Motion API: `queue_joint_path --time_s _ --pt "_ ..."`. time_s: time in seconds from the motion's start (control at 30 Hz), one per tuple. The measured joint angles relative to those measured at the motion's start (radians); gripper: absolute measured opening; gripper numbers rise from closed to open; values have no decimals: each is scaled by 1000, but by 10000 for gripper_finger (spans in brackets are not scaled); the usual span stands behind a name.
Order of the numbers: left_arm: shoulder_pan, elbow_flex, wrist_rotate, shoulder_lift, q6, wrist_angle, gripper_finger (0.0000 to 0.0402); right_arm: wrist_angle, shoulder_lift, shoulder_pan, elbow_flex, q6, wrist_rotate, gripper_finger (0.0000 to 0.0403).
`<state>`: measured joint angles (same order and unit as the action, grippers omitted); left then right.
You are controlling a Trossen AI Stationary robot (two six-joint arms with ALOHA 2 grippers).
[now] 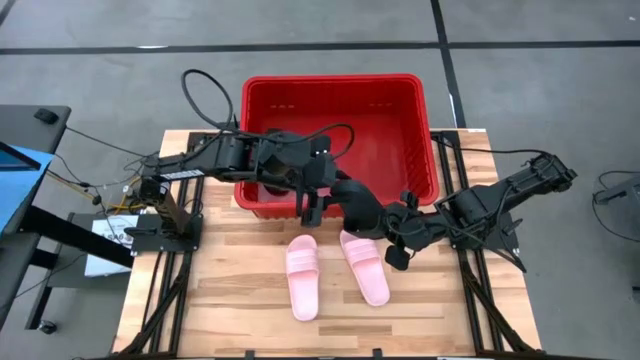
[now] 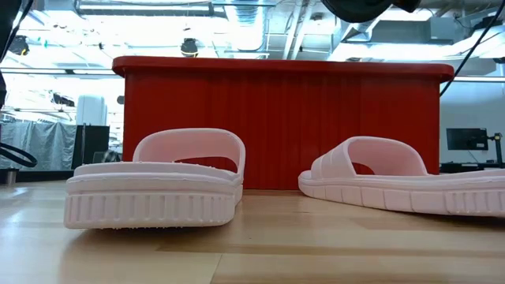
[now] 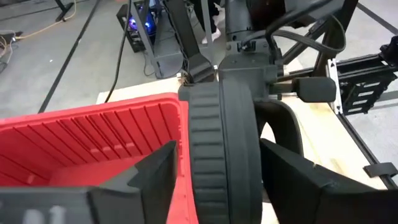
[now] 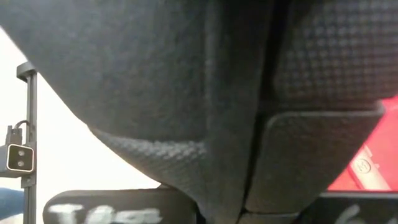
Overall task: Pick and place slides into bin
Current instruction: Put the black slide into the red bin
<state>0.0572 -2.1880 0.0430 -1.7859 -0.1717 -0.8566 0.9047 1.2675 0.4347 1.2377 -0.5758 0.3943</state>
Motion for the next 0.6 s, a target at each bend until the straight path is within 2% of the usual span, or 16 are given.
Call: queue_joint_path --time_s 0.1,0.23,0.27,0.6 --pt "0 0 0 0 0 2 157 0 0 0 0 0 -1 30" --pt "0 0 9 0 -3 1 50 -1 0 0 0 0 -3 30" --pt "0 0 9 0 -3 1 36 0 0 0 0 0 -3 30" --pt "2 0 24 0 -10 -11 36 -1 0 0 0 0 -11 39"
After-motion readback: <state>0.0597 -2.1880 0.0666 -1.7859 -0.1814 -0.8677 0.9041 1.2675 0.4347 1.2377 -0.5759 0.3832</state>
